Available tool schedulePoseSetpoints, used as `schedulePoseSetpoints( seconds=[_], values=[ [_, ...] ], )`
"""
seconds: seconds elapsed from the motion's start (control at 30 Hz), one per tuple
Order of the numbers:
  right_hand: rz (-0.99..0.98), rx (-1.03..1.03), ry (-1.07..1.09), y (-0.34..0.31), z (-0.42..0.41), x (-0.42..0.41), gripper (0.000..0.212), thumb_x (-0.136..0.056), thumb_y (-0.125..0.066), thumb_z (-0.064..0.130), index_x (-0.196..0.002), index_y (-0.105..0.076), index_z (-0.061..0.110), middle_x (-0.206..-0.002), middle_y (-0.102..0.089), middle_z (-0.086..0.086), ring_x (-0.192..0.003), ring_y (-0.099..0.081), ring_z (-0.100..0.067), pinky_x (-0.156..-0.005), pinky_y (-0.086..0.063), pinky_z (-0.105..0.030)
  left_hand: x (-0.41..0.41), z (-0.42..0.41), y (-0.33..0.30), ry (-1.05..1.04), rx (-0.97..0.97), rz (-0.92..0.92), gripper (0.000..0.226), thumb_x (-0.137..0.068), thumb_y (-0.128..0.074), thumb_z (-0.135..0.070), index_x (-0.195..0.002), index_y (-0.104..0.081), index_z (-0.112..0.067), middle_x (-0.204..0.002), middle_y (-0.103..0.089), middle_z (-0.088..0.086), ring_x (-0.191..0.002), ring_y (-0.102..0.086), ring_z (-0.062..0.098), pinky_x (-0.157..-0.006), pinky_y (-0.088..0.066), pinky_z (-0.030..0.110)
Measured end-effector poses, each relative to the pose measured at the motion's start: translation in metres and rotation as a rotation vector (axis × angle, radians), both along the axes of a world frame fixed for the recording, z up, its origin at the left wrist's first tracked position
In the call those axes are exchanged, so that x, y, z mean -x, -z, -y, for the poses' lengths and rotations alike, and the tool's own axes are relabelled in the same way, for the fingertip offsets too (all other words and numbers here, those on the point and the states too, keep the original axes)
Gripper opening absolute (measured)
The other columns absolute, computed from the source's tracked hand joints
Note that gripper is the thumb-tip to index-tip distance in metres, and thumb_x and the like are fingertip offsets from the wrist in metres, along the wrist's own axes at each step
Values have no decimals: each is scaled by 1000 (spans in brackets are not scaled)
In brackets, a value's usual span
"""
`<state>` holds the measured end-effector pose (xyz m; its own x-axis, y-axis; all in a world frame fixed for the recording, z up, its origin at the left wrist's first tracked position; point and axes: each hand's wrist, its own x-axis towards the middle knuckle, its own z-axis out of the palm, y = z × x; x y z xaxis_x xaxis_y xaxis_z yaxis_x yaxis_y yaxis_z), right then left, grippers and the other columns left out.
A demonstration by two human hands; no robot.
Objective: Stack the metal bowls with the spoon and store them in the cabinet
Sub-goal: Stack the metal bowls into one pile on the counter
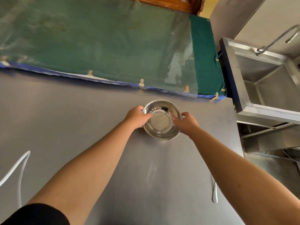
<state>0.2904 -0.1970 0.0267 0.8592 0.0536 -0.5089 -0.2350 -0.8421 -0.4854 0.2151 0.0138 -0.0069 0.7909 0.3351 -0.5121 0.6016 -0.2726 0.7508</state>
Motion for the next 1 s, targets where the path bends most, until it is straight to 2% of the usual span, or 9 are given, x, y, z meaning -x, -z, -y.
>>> schedulePoseSetpoints(
  seconds=[0.2,0.33,0.4,0.47,0.53,0.7,0.77,0.87,1.0],
  values=[
    [-3,57,-40,9,-8,-5,58,-89,-68,28,-140,-48,9,-120,-62,-11,-106,-63,-32,-90,-56,-44,-9,-8,14,31,-12,-9,32,-81,-71,-40,-105,-69,-19,-93,-73,4,-78,-73,21,-58,-65,35],
    [4,90,-53,15,-14,-6,57,-89,-68,26,-140,-48,9,-124,-62,-14,-96,-58,-29,-81,-54,-39,-11,-11,24,15,-29,-13,32,-82,-72,-36,-106,-70,-15,-95,-72,7,-77,-73,24,-57,-65,37],
    [-2,93,-48,17,-16,-5,58,-89,-68,25,-140,-47,8,-124,-62,-14,-99,-60,-30,-83,-55,-40,-12,-12,27,-3,-45,-14,34,-82,-73,-34,-108,-71,-13,-104,-68,10,-79,-73,27,-58,-65,40],
    [-8,99,-44,20,-18,-3,59,-89,-67,25,-142,-45,8,-125,-61,-15,-105,-62,-32,-85,-56,-42,-12,-13,30,-9,-69,-26,42,-83,-74,-34,-118,-69,-13,-121,-54,10,-83,-71,31,-61,-65,40],
    [-8,106,-45,23,-19,-2,60,-90,-66,24,-142,-44,7,-126,-62,-15,-109,-62,-34,-86,-56,-41,-12,-14,32,-6,-79,-36,48,-84,-74,-35,-127,-65,-15,-128,-45,9,-86,-69,31,-61,-65,38],
    [-3,106,-32,30,-19,-2,56,-90,-65,23,-141,-45,8,-122,-63,-14,-97,-60,-30,-76,-51,-36,-12,-16,37,29,-49,-27,34,-86,-71,-33,-116,-66,-18,-98,-69,4,-79,-71,23,-65,-65,40],
    [9,104,-29,33,-19,-2,57,-90,-65,23,-141,-45,7,-124,-63,-14,-98,-60,-30,-76,-50,-36,-13,-15,37,30,-29,-34,29,-86,-69,-33,-111,-66,-18,-96,-71,4,-79,-71,22,-65,-65,38],
    [25,86,-17,36,-18,-2,58,-91,-66,24,-142,-44,6,-128,-62,-15,-109,-62,-34,-84,-55,-40,-15,-14,38,22,-13,-27,25,-85,-68,-32,-106,-68,-18,-95,-71,6,-82,-71,23,-65,-65,40],
    [-11,58,39,39,-14,-1,59,-89,-66,25,-141,-45,7,-125,-61,-14,-101,-61,-30,-82,-56,-41,-14,-10,36,6,16,-25,31,-84,-70,-30,-114,-67,-21,-98,-72,5,-83,-72,22,-64,-66,39]
  ],
)
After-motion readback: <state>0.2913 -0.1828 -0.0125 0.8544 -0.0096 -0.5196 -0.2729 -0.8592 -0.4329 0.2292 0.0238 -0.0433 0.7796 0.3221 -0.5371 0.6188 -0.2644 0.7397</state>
